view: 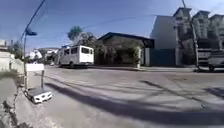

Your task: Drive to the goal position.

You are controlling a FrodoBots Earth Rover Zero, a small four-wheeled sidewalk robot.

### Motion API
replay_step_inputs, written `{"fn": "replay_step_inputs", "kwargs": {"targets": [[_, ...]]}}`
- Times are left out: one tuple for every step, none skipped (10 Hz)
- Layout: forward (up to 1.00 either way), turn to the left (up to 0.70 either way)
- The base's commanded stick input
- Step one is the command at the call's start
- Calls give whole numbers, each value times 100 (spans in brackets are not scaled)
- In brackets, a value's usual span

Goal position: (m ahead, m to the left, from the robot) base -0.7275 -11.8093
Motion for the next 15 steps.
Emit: {"fn": "replay_step_inputs", "kwargs": {"targets": [[0, -70], [0, -70], [0, -70], [0, -69], [6, -33], [44, -43], [69, -35], [70, -35], [70, -35], [70, -35], [70, -35], [70, -35], [70, -35], [70, -35], [70, -35]]}}
